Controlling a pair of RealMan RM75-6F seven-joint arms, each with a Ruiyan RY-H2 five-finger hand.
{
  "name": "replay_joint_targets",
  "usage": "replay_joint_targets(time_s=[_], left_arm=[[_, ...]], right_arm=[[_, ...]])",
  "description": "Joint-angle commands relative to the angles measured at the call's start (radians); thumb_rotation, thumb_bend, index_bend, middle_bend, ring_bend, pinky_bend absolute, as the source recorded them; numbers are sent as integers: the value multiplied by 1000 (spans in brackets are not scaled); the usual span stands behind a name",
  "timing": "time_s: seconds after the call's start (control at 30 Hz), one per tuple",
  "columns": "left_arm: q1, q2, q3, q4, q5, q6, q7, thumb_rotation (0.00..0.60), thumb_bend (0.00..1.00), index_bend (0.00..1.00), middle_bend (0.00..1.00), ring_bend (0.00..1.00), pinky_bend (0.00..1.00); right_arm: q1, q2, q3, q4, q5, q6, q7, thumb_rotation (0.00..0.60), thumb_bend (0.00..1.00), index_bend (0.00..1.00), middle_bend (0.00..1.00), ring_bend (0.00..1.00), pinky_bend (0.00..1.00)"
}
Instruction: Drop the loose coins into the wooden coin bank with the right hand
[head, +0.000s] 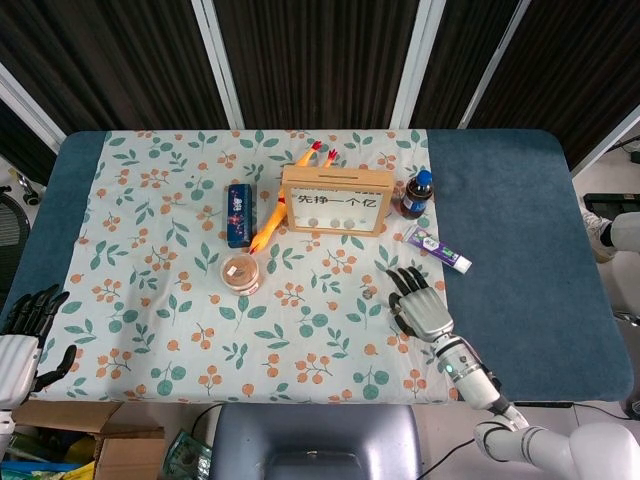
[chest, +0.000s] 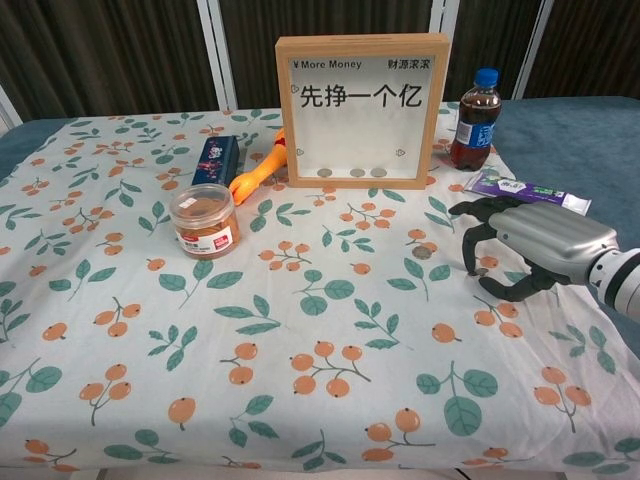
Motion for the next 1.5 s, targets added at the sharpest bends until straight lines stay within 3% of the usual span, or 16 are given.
replay_joint_targets(time_s=[0.03, 0.6, 1.17, 1.33, 1.5], left_arm=[[2, 1, -1, 0, -2, 2, -1, 600, 427, 0, 0, 0, 0], [6, 3, 0, 2, 6, 12, -17, 600, 427, 0, 0, 0, 0], [6, 3, -2, 5, 7, 13, -28, 600, 427, 0, 0, 0, 0], [4, 2, -2, 6, 5, 8, -25, 600, 428, 0, 0, 0, 0], [0, -1, -3, 5, 2, 2, -16, 600, 427, 0, 0, 0, 0]], right_arm=[[3, -9, 4, 10, 1, -3, 2, 600, 582, 635, 161, 0, 0], [5, -12, 14, 2, -11, 17, 24, 600, 594, 646, 181, 0, 0], [4, -14, 32, -6, -18, 57, 39, 600, 599, 732, 239, 0, 4], [31, 42, 89, -101, -38, 127, 41, 600, 599, 735, 239, 0, 4], [103, 130, 209, -262, -12, 133, -21, 600, 599, 736, 239, 0, 6]])
